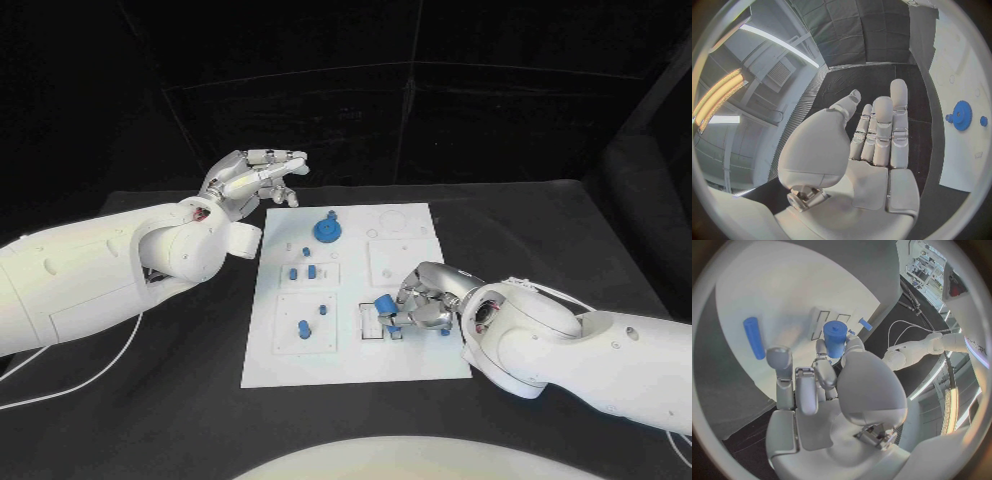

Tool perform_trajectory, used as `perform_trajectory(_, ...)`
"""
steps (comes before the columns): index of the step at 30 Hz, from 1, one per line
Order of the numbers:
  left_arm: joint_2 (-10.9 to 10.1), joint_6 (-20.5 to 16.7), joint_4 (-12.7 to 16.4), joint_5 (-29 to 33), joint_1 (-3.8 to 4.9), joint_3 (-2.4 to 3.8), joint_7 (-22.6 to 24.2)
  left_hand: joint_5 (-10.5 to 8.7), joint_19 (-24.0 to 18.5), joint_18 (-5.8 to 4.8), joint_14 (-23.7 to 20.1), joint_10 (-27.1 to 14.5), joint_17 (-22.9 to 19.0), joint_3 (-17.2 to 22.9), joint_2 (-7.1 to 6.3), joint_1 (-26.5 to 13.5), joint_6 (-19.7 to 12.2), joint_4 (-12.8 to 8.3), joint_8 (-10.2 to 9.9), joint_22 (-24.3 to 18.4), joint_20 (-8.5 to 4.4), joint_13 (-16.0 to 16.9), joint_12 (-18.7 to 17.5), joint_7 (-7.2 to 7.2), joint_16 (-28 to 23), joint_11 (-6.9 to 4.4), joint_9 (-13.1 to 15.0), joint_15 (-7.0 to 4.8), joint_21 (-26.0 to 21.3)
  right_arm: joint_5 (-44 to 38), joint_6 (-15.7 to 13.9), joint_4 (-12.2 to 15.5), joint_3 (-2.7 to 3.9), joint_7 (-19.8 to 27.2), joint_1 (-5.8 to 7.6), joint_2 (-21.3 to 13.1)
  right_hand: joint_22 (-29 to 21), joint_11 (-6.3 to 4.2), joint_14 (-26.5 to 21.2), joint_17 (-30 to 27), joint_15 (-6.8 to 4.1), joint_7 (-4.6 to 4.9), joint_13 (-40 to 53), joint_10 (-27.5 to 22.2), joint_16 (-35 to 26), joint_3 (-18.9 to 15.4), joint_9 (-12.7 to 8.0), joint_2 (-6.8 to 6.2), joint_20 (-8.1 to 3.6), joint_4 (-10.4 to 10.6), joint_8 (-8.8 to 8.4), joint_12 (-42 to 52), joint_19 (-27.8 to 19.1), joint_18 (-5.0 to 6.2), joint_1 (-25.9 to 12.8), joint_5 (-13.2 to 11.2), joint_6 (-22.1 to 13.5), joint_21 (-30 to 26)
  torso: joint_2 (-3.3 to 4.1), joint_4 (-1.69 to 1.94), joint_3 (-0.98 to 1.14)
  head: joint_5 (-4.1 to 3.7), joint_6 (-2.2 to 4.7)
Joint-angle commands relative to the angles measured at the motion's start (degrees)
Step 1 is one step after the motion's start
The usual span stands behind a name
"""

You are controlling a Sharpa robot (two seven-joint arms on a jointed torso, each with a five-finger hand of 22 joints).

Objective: Assemble the parts on the task board

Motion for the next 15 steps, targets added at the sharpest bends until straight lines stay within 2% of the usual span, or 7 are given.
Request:
perform_trajectory(1,0.2,0.4,0.2,0.1,0.07,0.03,0.3,0.08,0.3,0.72,-0.2,-0.3,-0.1,-0.3,0.47,0.0,-0.2,0.1,-0.2,-0.1,0.22,-0.1,0.3,0.34,0.2,0.06,0.1,0.27,-0.3,3.3,3.2,-0.4,0.03,0.7,0.09,1.1,-0.1,0.12,4.4,5.7,-0.34,-0.06,-0.1,-0.1,0.2,-0.4,0.1,0.68,-0.2,0.0,0.21,-0.3,0.1,-0.32,-0.6,-0.3,-0.5,-0.1,0.05,0.04,-0.02,0.16,0.04)
perform_trajectory(6,0.3,0.3,0.1,0.1,0.07,0.03,0.4,0.08,0.3,0.72,-0.1,-0.4,0.1,-0.4,0.58,0.0,-0.2,0.2,-0.2,-0.1,0.24,-0.1,0.4,0.35,0.3,0.07,0.1,0.29,-0.3,3.7,3.8,-0.9,0.03,0.3,0.09,2.1,-0.1,0.04,4.4,5.8,-0.38,-0.21,-0.1,-0.1,0.2,-1.1,0.5,1.29,-0.19,0.0,0.58,-0.5,0.1,-0.3,-1.8,-1.3,-0.2,-0.1,0.05,-0.03,0.07,0.43,0.03)
perform_trajectory(8,0.3,0.3,0.1,0.1,0.07,0.03,0.4,0.08,0.3,0.72,-0.1,-0.4,0.1,-0.4,0.58,0.0,-0.2,0.2,-0.2,-0.1,0.24,-0.1,0.4,0.35,0.3,0.07,0.1,0.29,-0.3,3.4,3.8,-1.2,0.03,0.1,0.09,2.4,-0.1,-0.04,4.4,5.9,-0.42,-0.3,0.0,-0.1,0.2,-1.5,0.7,1.39,-0.22,0.0,0.79,-0.6,0.1,-0.29,-2.5,-2.3,-0.1,-0.1,0.04,-0.12,0.04,0.49,0.04)
perform_trajectory(11,0.3,0.3,0.1,0.1,0.07,0.03,0.4,0.08,0.3,0.72,-0.1,-0.4,0.1,-0.4,0.58,0.0,-0.2,0.2,-0.2,-0.1,0.24,-0.1,0.4,0.35,0.3,0.07,0.1,0.29,-0.3,3.2,3.7,-1.9,0.03,0.0,0.09,2.8,-0.2,-0.16,4.4,5.8,-0.52,-0.48,0.1,0.0,0.1,-2.7,1.1,1.35,-0.3,0.0,1.19,-0.8,0.1,-0.28,-4.2,-6.3,0.1,-0.2,0.01,-0.15,0.01,0.54,0.01)
perform_trajectory(15,0.4,0.3,0.2,0.1,0.08,0.04,0.4,0.08,0.3,0.72,-0.1,-0.4,0.1,-0.4,0.58,0.0,-0.2,0.2,-0.2,-0.1,0.24,-0.1,0.4,0.35,0.3,0.07,0.1,0.29,-0.3,3.0,3.5,-2.5,0.03,-0.2,0.1,3.1,-0.3,-0.24,4.3,5.7,-0.6,-0.58,0.0,-0.1,0.1,-3.5,1.5,1.12,-0.38,0.0,1.53,-1.1,0.0,-0.26,-5.2,-9.1,0.1,-0.3,0.04,-0.06,0.01,0.63,-0.06)
